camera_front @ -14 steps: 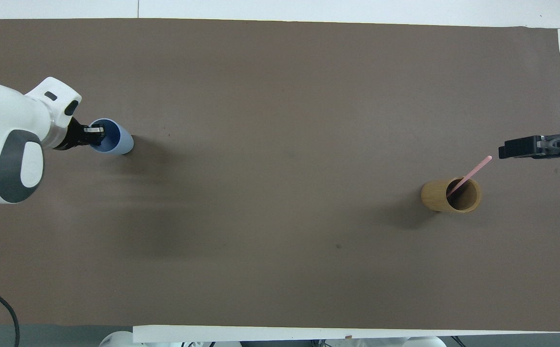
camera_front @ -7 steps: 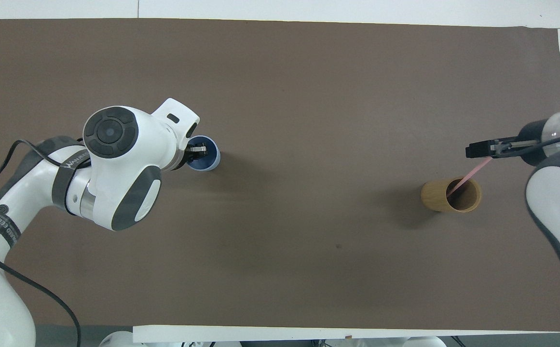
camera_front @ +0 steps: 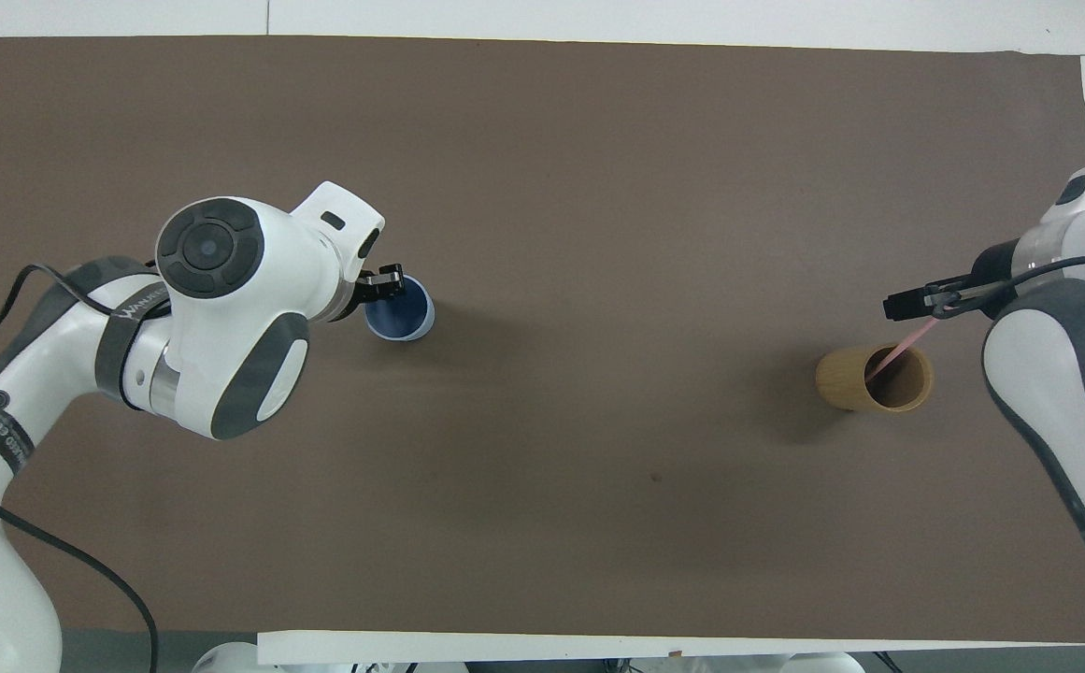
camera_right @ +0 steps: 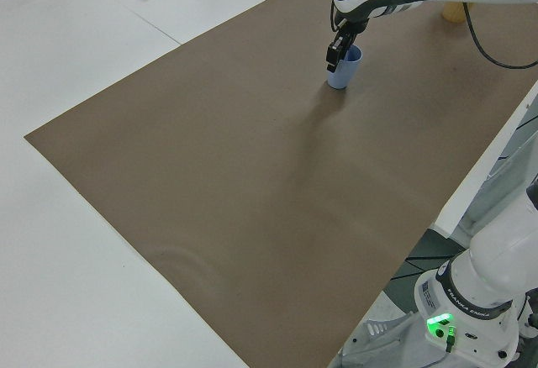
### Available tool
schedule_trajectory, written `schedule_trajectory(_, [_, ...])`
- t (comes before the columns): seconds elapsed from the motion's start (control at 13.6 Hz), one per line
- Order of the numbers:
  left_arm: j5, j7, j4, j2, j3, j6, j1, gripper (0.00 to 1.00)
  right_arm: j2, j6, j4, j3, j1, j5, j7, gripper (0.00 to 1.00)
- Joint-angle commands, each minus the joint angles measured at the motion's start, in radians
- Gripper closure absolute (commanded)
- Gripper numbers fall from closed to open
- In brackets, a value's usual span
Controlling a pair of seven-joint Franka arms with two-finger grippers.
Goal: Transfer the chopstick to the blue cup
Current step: 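Slide the blue cup toward the table center while the right gripper grasps the stick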
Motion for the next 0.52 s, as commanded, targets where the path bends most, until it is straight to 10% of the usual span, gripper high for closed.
schedule_trajectory(0.0, [0.0, 0.013, 0.087, -0.067, 0.003, -0.128, 0.086, 0.0, -0.017, -0.044, -0.005, 0.003, -0.026, 0.025, -0.039, 0.28])
schedule_trajectory(0.44, [0.003, 0.39, 0.253, -0.13, 0.004, -0.452, 0.349, 0.0, -0.017, -0.099, 0.012, 0.006, -0.011, 0.011, -0.028, 0.36])
